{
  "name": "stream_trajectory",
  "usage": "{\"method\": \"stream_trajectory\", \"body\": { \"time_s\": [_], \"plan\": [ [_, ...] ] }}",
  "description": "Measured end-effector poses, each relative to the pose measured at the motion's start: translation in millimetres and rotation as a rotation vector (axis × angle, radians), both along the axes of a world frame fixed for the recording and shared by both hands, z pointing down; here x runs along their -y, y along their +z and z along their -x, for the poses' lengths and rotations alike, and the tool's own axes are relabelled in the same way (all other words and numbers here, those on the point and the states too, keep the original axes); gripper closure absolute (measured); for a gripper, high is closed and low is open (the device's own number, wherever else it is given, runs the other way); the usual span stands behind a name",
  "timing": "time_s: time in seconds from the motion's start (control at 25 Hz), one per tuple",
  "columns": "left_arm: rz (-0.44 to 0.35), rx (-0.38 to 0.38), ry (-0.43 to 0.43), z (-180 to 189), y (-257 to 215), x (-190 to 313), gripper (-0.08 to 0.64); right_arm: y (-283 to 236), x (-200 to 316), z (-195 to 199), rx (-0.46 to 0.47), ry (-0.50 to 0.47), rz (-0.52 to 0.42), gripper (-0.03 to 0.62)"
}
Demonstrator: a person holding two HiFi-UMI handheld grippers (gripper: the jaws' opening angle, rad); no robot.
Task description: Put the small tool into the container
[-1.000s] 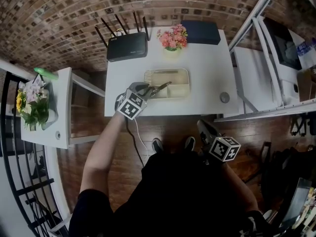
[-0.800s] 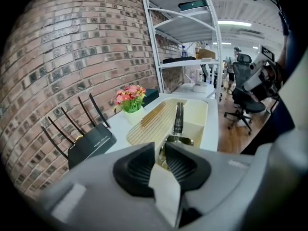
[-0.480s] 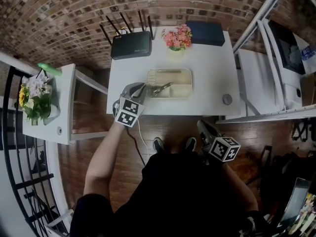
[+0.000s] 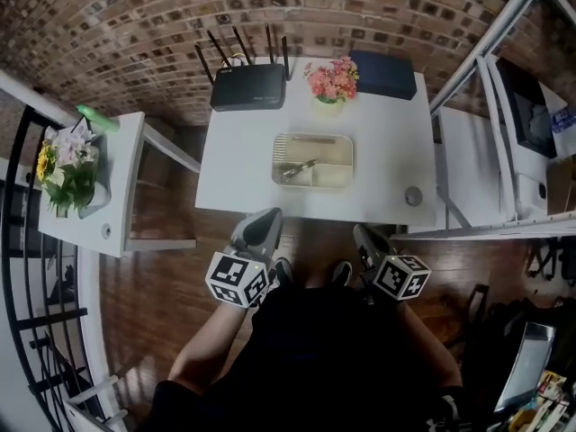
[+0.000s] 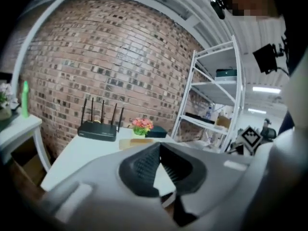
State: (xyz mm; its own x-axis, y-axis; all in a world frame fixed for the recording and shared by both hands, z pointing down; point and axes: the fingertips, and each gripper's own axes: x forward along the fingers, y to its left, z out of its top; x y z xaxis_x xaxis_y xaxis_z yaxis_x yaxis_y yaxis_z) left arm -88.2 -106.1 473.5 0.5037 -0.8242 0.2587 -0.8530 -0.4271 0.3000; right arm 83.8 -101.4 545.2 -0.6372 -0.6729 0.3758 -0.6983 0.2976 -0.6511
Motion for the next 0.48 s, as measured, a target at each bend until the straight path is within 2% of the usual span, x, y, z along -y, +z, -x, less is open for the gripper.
{"method": "stream_trajectory", "body": {
  "time_s": [0.16,0.36,0.48],
  "plan": [
    [0.04,-0.067,0.042,-25,-1,-21,0.557,-26,9,12,-0.013,-0.05,-0.087,0.581],
    [0.052,-0.102,0.031,-36,0,-26,0.557,-72,18,27,-0.078,-0.118,-0.263,0.581],
    [0.068,-0.103,0.036,-36,2,-30,0.557,-89,18,33,-0.113,-0.131,-0.328,0.581]
  ]
}}
